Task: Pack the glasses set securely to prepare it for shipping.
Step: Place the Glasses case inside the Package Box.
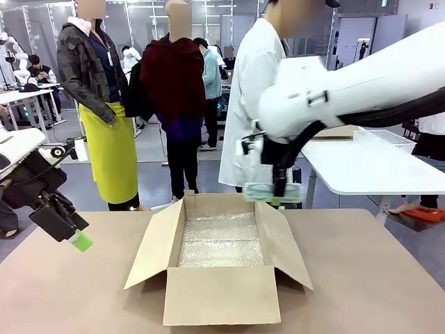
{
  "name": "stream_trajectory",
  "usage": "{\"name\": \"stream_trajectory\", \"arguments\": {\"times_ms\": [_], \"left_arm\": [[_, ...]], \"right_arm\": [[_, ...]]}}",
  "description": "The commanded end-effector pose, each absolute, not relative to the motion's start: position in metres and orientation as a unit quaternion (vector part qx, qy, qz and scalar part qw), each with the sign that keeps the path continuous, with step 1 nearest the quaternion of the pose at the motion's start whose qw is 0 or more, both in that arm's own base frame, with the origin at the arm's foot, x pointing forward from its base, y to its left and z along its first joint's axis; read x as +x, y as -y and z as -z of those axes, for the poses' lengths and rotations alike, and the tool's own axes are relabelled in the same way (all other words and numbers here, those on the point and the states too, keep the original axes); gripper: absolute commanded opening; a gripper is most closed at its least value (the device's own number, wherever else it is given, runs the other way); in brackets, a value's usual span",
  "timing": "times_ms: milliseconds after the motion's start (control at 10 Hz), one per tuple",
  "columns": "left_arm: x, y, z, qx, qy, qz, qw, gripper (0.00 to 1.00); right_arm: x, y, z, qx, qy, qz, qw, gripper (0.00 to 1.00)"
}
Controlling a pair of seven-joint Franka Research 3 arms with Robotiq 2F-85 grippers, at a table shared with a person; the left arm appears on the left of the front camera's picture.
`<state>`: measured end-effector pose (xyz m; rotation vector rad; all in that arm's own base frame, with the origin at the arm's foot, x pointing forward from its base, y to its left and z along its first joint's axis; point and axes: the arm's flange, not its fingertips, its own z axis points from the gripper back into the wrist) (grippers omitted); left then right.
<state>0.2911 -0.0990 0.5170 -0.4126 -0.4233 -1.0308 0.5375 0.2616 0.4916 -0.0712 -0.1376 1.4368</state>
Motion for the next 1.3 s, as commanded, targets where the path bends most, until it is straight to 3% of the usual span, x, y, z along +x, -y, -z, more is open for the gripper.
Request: {"name": "stream_trajectory", "arguments": {"times_ms": [0, 800, 1200], "left_arm": [[0.29, 0.097, -0.518, -0.205, 0.2, 0.494, 0.821, 1.0], [0.29, 0.097, -0.518, -0.205, 0.2, 0.494, 0.821, 1.0], [0.29, 0.097, -0.518, -0.205, 0.2, 0.494, 0.821, 1.0]], "right_arm": [[0.562, -0.306, -0.476, -0.057, 0.06, -0.654, 0.752, 0.5], [0.618, -0.398, -0.364, -0.036, 0.054, -0.684, 0.727, 0.5], [0.63, -0.403, -0.345, -0.035, 0.047, -0.687, 0.725, 0.5]]}}
